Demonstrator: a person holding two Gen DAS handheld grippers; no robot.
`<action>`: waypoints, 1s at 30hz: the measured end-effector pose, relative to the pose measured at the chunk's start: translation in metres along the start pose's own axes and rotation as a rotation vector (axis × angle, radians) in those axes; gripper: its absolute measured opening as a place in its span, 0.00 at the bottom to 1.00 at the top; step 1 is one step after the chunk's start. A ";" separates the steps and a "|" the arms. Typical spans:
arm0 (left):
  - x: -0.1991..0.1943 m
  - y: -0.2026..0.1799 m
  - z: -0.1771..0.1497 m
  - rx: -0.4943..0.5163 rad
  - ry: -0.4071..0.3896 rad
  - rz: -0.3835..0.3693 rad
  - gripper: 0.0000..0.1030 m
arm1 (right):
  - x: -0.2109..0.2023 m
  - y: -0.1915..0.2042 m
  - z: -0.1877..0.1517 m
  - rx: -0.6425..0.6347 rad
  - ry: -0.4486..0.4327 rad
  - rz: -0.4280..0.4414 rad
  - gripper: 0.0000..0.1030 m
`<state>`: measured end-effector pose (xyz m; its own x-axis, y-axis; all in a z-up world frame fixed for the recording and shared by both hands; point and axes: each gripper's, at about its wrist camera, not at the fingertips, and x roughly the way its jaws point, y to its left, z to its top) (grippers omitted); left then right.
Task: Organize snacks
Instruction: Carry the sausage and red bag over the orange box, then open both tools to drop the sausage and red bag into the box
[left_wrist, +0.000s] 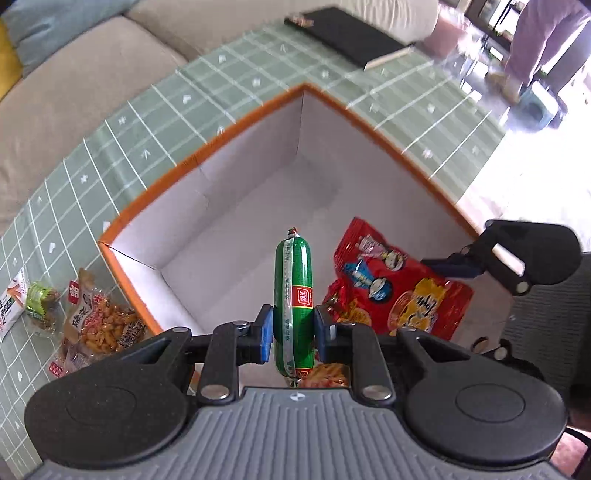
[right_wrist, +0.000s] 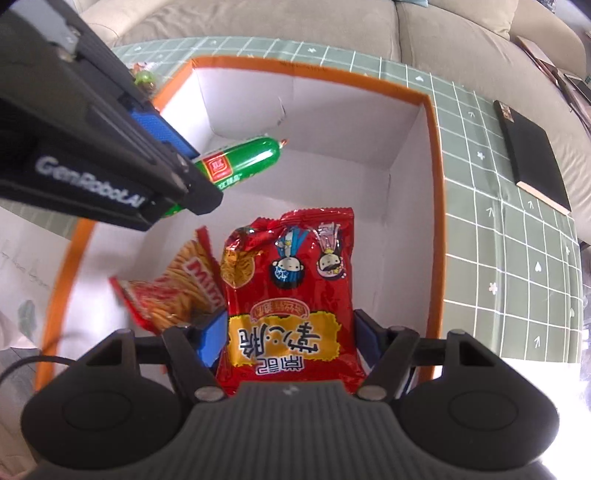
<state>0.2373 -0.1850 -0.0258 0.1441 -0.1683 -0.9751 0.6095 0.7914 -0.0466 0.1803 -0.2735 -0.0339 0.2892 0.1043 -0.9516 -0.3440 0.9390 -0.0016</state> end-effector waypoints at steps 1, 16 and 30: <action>0.005 0.002 0.000 0.008 0.018 0.003 0.24 | 0.004 0.001 0.000 -0.010 0.000 -0.004 0.67; 0.056 0.010 0.006 0.047 0.138 0.086 0.24 | 0.023 0.015 0.002 -0.177 0.011 -0.028 0.67; 0.064 0.018 0.005 0.032 0.140 0.080 0.25 | 0.047 0.002 0.013 -0.118 0.088 0.010 0.67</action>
<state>0.2620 -0.1843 -0.0875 0.0846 -0.0197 -0.9962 0.6251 0.7797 0.0376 0.2054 -0.2627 -0.0748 0.2075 0.0795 -0.9750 -0.4510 0.8922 -0.0232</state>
